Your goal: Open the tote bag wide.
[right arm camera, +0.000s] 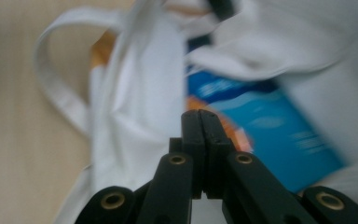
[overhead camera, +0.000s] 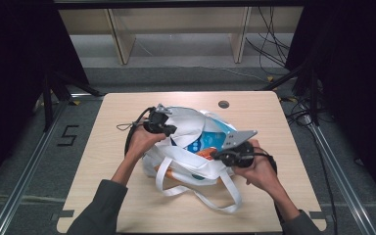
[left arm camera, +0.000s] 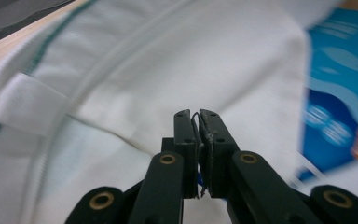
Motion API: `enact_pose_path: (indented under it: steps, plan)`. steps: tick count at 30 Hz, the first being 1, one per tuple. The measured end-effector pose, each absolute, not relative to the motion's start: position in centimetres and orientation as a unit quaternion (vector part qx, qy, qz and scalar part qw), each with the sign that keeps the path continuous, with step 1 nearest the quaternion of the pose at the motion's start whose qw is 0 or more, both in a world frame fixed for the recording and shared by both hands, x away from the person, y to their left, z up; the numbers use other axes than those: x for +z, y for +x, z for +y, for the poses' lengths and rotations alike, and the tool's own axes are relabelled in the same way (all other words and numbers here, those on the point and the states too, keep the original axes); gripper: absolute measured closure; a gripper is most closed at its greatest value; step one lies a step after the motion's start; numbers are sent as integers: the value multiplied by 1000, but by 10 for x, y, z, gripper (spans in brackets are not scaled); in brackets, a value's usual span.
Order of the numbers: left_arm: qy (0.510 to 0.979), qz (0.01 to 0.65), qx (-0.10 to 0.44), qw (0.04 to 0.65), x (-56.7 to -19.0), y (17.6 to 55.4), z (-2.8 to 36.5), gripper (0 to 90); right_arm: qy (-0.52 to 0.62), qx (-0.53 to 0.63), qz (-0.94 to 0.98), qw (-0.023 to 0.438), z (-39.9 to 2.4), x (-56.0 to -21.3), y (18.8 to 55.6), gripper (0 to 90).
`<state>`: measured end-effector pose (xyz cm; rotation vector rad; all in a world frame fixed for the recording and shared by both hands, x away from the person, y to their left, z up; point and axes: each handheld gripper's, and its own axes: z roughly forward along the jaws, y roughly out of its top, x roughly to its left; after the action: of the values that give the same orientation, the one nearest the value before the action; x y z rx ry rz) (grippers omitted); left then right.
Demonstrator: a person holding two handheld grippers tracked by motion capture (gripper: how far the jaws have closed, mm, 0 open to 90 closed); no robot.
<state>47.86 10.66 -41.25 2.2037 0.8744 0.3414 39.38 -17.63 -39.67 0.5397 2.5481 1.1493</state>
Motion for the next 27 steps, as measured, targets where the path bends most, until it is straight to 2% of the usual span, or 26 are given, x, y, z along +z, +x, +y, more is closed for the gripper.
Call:
enact_pose_path:
  steps: [1, 2, 5, 7, 8, 9, 15, 19, 20, 22, 24, 27]
  plan:
    - [867, 320, 122, 361, -415, 464, 105, 852, 194, 404, 876, 177, -179, -384, 406, 900]
    - [867, 320, 122, 361, -415, 464, 105, 850, 202, 400, 874, 188, -179, -380, 414, 900]
    - [888, 293, 111, 338, -424, 447, 101, 865, 202, 389, 880, 184, -176, -376, 431, 900]
    - [884, 293, 95, 352, -429, 440, 106, 876, 217, 351, 893, 181, -163, -384, 452, 900]
    - [884, 293, 95, 352, -429, 440, 106, 879, 217, 351, 893, 181, -163, -384, 452, 900]
    - [889, 284, 84, 348, -430, 434, 109, 881, 214, 333, 904, 160, -152, -392, 460, 900]
    - [906, 260, 62, 329, -435, 422, 116, 893, 197, 316, 918, 139, -126, -414, 475, 900]
    - [906, 258, 62, 329, -439, 416, 117, 894, 187, 304, 922, 150, -119, -418, 484, 900]
    - [910, 251, 65, 323, -439, 415, 119, 895, 218, 280, 922, 158, -120, -422, 493, 900]
    - [908, 254, 58, 328, -446, 405, 122, 896, 217, 247, 926, 188, -125, -425, 509, 900]
    - [909, 251, 55, 329, -448, 401, 123, 896, 230, 227, 925, 199, -128, -427, 515, 900]
    - [907, 249, 58, 335, -451, 394, 125, 897, 264, 205, 922, 193, -136, -440, 532, 900]
